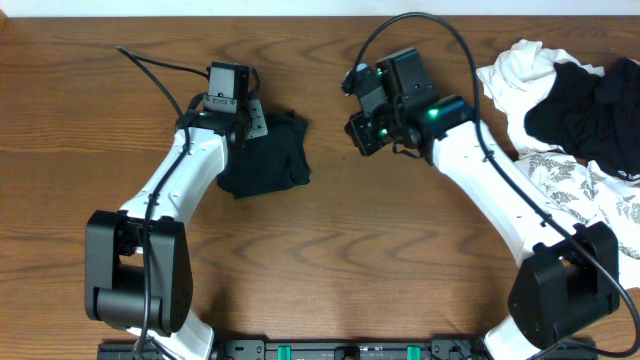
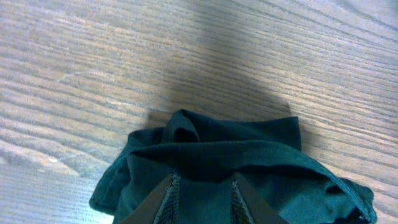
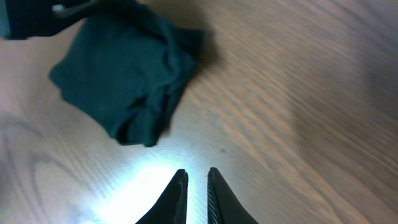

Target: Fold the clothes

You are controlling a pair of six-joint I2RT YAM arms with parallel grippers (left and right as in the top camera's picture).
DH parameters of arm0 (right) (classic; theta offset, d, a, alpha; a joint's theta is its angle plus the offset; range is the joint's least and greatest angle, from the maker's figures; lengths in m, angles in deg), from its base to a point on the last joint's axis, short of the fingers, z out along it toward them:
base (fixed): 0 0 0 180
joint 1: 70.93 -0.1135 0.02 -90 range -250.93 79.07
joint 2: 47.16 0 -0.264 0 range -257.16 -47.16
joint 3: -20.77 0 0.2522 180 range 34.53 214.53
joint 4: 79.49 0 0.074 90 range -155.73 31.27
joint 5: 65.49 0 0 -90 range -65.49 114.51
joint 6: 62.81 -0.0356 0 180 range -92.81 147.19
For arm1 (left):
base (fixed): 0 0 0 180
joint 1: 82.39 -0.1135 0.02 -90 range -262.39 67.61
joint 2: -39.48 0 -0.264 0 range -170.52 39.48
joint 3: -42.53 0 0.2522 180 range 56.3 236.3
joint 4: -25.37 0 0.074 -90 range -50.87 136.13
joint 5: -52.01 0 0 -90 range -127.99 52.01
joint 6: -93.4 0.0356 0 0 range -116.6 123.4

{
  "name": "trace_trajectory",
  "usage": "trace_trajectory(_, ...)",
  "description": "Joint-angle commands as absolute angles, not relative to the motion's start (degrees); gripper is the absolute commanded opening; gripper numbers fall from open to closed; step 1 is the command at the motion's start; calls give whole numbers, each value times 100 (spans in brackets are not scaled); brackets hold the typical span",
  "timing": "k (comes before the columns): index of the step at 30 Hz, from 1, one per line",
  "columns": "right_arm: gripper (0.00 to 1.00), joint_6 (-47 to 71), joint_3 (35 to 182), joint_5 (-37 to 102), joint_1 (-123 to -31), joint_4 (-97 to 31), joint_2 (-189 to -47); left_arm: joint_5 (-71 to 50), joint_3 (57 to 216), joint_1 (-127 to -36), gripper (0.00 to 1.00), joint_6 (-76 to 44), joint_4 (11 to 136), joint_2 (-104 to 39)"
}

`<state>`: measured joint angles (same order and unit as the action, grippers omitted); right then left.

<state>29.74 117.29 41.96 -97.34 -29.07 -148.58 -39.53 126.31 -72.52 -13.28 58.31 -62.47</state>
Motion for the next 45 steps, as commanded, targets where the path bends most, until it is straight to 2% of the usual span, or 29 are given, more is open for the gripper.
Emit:
trace_trajectory(1,12,3081,11727,4268,-9850,-2887,-14950,-4014,12754,-7285,29,-1143,5807,-6461)
trace_trajectory(15,13,3046,11723,4076,-9833,-2642,-14954,-3839,12743,-7364,29,-1145,5675,-7584)
trace_trajectory(23,13,3046,11723,3930,-9833,-2566,-14954,-3866,12760,-7429,30,-1143,5629,-7366)
trace_trajectory(30,13,3046,11723,3927,-9833,-2566,-14954,-3839,12822,-7495,45,-1138,5527,-6332)
trace_trajectory(33,13,3046,11723,3927,-9833,-2561,-14954,-3302,12822,-7502,53,-1221,5579,-5851)
trace_trajectory(35,13,3046,11723,3838,-9831,-2563,-14954,-2779,12815,-7534,58,-1991,5599,-5637)
trace_trajectory(39,8,2939,11723,3523,-9791,-2509,-14952,-1984,12749,-7687,60,-3394,5479,-5711)
trace_trajectory(42,9,1767,11723,2502,-9529,-2338,-14952,-1214,12577,-7759,63,-3553,4958,-5965)
trace_trajectory(45,11,1212,11723,2135,-9177,-2153,-14952,-758,12509,-7818,64,-3547,4690,-6277)
